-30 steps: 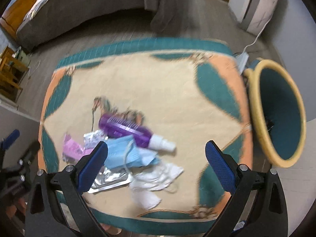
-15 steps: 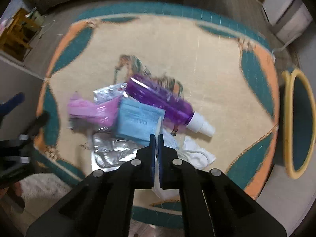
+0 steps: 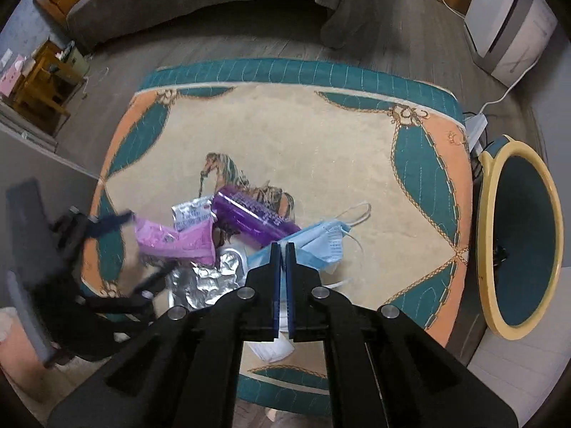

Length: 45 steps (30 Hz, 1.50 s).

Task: Collect trash
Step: 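Grasp the blue face mask with the right tool while the left tool grasps the pink wrapper, then drop the mask from the right tool while the left tool drops the pink wrapper into the wastebasket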

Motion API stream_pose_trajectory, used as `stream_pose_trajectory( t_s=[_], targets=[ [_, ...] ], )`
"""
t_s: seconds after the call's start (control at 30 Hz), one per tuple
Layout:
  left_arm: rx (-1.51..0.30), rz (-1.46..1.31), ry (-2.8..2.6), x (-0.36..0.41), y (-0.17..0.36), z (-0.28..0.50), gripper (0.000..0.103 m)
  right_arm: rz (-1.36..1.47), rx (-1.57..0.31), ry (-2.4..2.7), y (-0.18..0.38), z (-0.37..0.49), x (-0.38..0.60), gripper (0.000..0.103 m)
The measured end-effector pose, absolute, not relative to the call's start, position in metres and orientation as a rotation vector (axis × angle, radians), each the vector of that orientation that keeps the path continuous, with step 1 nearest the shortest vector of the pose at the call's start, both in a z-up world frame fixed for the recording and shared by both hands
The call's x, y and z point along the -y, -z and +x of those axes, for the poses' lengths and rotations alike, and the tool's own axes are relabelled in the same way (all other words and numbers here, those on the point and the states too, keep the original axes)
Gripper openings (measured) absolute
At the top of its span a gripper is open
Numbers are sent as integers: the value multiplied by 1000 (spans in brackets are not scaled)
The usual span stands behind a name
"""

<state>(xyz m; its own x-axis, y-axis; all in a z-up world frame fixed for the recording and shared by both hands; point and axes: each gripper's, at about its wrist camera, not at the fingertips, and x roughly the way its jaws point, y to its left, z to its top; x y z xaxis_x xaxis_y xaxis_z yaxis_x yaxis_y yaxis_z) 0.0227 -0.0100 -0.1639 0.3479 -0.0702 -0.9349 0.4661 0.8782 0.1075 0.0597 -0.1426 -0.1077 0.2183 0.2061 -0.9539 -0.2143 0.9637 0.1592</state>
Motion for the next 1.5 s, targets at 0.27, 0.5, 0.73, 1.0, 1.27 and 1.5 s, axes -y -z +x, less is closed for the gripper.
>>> stream_pose_trajectory(
  t_s=[0.27,0.5,0.73,1.0,1.27,1.5],
  targets=[
    [-1179,423,361,14,169,21,46,19,-1248,-311,87,65,144,2],
    [-1134,389,388,15,150,19,29,48,-1188,-320,67,68,148,2],
    [-1015,293,420,18,106,19,29,135,-1103,-287,38,67,178,2],
    [-956,236,403,24,84,22,29,174,-1039,-186,21,64,228,2],
    [-929,245,414,48,79,26,29,153,-979,-60,10,62,284,2],
    [-918,265,441,82,75,30,29,229,-954,-11,8,60,335,2]
  ],
)
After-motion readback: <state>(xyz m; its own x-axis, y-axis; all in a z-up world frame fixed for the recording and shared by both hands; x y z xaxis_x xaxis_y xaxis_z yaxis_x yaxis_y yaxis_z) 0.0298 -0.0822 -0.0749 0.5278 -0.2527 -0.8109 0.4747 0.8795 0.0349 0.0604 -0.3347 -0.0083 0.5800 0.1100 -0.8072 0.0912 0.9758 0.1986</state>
